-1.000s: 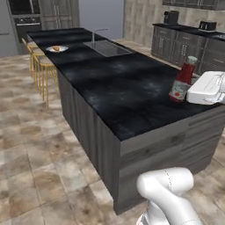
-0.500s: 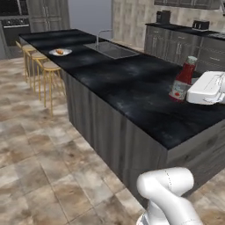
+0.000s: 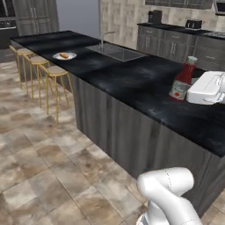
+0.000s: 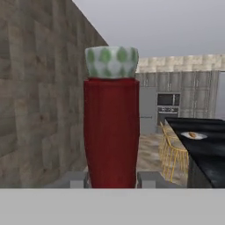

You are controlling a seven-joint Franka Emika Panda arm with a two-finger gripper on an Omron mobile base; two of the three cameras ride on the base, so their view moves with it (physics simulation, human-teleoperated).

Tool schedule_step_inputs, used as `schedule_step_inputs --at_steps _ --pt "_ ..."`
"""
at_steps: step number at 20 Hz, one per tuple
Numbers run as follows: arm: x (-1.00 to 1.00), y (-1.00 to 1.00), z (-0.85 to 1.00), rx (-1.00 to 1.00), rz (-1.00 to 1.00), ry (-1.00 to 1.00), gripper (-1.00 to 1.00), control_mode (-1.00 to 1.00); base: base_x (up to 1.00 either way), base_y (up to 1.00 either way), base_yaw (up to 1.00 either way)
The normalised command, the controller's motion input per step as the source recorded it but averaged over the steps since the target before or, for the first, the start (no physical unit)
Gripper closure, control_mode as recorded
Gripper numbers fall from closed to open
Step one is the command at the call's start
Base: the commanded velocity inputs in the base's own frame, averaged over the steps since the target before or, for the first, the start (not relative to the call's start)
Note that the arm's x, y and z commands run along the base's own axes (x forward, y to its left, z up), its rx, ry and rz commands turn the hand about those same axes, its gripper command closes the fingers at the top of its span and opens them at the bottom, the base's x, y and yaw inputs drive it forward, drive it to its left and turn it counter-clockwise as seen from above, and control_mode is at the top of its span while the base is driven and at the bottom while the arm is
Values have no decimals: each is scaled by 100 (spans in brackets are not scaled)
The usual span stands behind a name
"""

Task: Move the hot dog bun to the plate on the dining table and place the condiment next to that plate. Then navigate to the fridge and take the sausage and place it on the plate as well.

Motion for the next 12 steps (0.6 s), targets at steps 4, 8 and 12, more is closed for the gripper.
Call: schedule_step_inputs --at_steps 4,8,12 --pt "0 0 0 0 0 0 100 100 46 100 -26" --pt "0 0 0 0 0 0 100 100 46 100 -26" --pt "0 0 0 0 0 0 100 100 46 100 -26"
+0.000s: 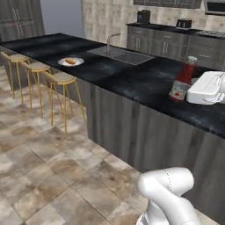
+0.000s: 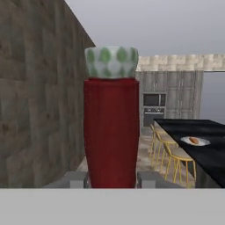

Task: Move the hot dog bun to the plate on the dining table and place the condiment next to that plate. Then navigate to the fridge and take the sausage and place it on the plate as well.

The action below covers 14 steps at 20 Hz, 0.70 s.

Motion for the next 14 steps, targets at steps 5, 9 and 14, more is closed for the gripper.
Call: schedule_step_inputs --at_steps 5,9,14 --pt "0 0 0 0 0 0 100 100 47 100 -27" --pt "0 0 0 0 0 0 100 100 48 100 -27" --pt "0 0 0 0 0 0 100 100 49 100 -31"
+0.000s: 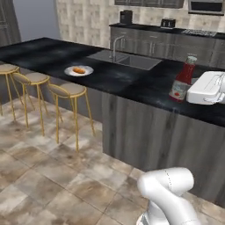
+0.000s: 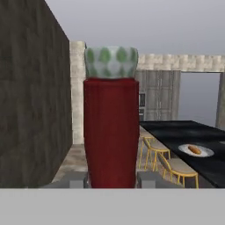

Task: Move the hot dog bun to the plate on the dining table and place the condiment next to that plate. Then navigate to the fridge and take the sausage and place it on the plate as well.

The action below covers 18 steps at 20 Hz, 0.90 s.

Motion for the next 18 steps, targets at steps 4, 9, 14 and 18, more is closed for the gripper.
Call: schedule_step_inputs --at_steps 4,9,14,18 --pt "0 0 0 0 0 0 100 100 51 100 -33" --pt "0 0 0 0 0 0 100 100 54 100 -34" --pt "0 0 0 0 0 0 100 100 55 100 -37" --pt "0 0 0 0 0 0 100 100 55 100 -40"
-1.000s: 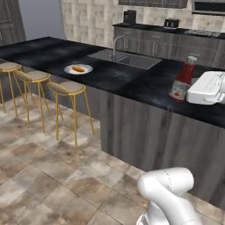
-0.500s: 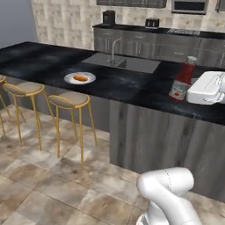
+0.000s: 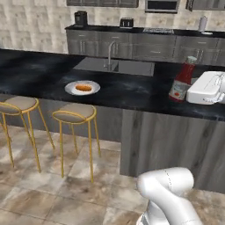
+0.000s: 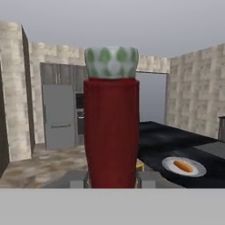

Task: Move the hot dog bun to the plate on the dining table and place the condiment next to that plate. Then navigate to the fridge and take the sausage and place it on the plate as well.

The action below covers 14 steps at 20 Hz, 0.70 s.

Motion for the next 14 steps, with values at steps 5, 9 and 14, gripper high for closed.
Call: schedule_step_inputs --at_steps 5,9,14 --pt "0 0 0 0 0 0 100 100 54 100 -41" --pt "0 0 0 0 0 0 100 100 53 100 -45" --pt "0 0 0 0 0 0 100 100 48 99 -50"
